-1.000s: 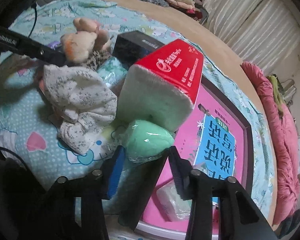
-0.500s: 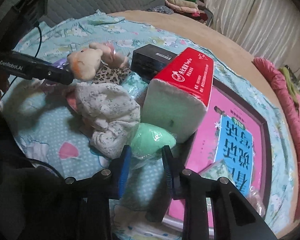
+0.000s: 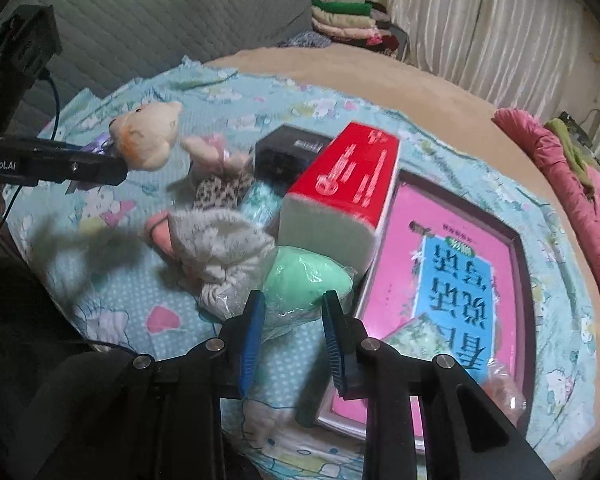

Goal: Organize soft objects
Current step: 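Carry the teddy bear over the tray while right tool releases green sponge there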

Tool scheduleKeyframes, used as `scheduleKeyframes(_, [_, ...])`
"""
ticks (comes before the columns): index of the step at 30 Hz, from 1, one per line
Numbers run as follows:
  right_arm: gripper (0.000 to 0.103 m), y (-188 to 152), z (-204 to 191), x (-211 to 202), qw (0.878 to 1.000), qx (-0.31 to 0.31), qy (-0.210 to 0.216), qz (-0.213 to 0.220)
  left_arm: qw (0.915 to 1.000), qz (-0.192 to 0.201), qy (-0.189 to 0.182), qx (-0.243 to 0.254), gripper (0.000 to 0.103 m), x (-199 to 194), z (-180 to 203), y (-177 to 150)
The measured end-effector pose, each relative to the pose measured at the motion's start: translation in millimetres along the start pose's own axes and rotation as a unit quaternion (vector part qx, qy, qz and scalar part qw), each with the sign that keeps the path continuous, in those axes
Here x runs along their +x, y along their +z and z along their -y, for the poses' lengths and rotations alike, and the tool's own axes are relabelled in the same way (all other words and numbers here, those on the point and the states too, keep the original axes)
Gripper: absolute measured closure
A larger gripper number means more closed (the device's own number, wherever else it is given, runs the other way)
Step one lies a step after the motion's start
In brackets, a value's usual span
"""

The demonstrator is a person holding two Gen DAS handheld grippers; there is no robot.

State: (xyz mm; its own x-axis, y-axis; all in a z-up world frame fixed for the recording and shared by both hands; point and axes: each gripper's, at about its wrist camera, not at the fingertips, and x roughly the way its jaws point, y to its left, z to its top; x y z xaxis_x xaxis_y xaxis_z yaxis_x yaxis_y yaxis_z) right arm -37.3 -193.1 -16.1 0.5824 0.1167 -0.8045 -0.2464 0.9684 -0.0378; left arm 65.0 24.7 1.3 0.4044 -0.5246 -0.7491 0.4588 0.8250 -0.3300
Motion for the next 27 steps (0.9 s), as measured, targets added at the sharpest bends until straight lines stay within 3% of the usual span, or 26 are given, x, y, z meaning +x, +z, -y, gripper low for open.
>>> scheduleKeyframes(11, [0.073,9.5,17.2,-41.9,0.999,0.027,-0.018,0.042,0.9994,0.018,-0.002,0.03,0.049,-17.8,57.3,10.2])
scheduleKeyframes(27, [0.073,-7.9,71.6,-90.4,0.991,0.093,-0.058,0.078,0.9963,0.005,-0.009,0.086,0.049,-6.5,145.6,15.3])
